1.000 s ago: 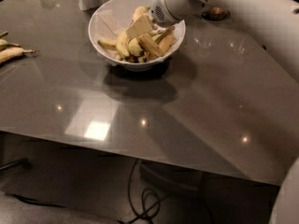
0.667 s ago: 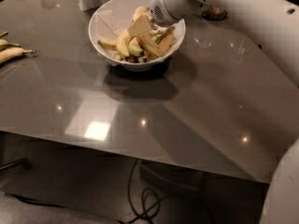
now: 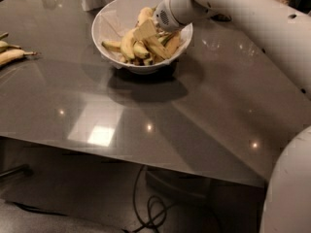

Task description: Pick banana from white bowl

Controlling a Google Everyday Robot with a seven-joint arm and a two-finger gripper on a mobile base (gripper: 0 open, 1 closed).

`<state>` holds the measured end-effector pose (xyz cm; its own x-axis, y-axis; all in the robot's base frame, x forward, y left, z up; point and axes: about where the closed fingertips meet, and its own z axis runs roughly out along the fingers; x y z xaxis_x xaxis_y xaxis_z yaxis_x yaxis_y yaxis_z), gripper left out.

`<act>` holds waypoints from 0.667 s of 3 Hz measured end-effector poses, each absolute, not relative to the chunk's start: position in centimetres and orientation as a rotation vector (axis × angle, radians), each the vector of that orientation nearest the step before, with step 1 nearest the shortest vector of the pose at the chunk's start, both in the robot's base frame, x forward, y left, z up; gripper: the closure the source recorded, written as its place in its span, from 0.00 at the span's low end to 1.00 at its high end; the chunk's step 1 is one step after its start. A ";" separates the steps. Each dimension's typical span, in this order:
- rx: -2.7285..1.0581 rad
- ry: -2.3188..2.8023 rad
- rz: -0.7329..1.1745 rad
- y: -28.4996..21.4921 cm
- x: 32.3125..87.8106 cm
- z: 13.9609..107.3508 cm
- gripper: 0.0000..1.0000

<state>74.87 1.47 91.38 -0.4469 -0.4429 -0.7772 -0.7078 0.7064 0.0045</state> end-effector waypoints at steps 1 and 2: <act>-0.865 2.123 0.429 1.5 75.0 91.0 0.59; -0.856 2.134 0.421 1.6 75.0 91.2 0.81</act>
Offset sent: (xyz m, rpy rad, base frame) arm 0.0015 -0.0009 0.0063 -0.0075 0.0198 -0.0378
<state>75.00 1.64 91.24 -0.4670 -0.4366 -0.7689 -0.6960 0.7179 0.0152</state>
